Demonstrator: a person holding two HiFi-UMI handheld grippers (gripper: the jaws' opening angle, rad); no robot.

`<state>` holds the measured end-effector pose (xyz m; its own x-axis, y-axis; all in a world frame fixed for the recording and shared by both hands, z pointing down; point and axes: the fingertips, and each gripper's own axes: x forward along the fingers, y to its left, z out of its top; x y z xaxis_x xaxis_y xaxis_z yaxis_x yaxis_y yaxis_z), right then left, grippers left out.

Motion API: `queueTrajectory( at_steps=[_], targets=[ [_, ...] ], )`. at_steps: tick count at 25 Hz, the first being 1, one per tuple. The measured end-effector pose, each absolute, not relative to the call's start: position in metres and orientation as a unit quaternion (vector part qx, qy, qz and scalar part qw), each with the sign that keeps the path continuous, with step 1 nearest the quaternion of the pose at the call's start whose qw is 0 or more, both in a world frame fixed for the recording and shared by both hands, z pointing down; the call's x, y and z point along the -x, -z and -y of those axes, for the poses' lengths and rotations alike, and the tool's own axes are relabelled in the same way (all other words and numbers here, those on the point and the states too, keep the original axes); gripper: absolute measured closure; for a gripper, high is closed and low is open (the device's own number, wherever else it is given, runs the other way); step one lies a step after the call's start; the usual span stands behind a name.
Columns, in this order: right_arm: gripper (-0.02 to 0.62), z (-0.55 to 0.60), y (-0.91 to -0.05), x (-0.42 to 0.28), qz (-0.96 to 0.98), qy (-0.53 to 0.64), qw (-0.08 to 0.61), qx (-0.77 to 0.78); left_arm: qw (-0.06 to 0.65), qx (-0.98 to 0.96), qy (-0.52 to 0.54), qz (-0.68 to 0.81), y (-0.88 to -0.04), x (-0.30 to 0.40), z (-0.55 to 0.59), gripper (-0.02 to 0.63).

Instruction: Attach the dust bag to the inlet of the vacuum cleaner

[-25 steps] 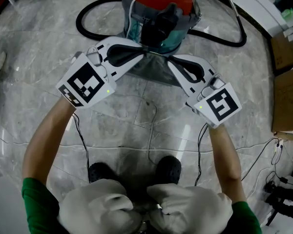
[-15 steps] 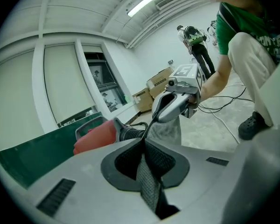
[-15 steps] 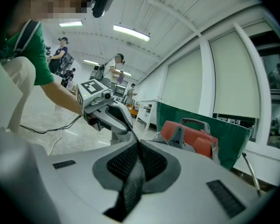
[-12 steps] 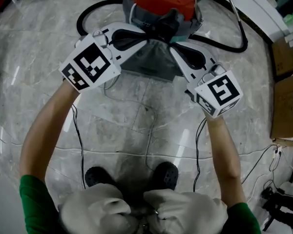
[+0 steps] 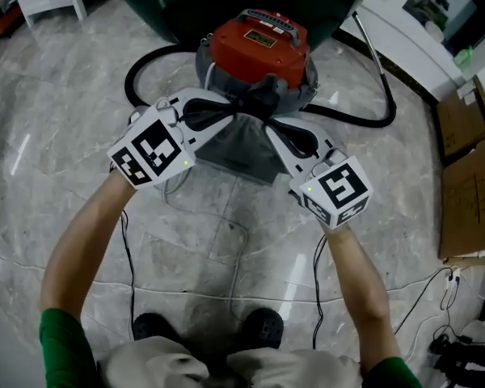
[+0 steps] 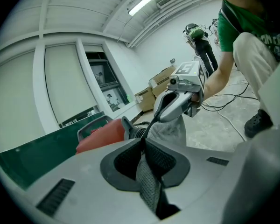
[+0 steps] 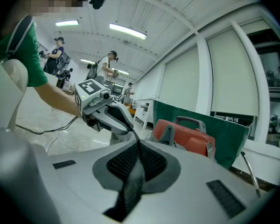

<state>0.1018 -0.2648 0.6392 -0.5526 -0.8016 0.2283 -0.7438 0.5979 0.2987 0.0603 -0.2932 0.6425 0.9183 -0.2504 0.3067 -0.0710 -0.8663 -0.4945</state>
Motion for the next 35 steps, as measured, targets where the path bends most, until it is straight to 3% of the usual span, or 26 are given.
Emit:
queueTrajectory(
  at_steps=[35],
  targets=[
    [0.571, 0.316, -0.634, -0.146, 0.87, 0.072, 0.128, -0.472, 0.267, 0.941, 0.19, -0.088, -0.641, -0.103, 0.344, 0.563]
  ],
)
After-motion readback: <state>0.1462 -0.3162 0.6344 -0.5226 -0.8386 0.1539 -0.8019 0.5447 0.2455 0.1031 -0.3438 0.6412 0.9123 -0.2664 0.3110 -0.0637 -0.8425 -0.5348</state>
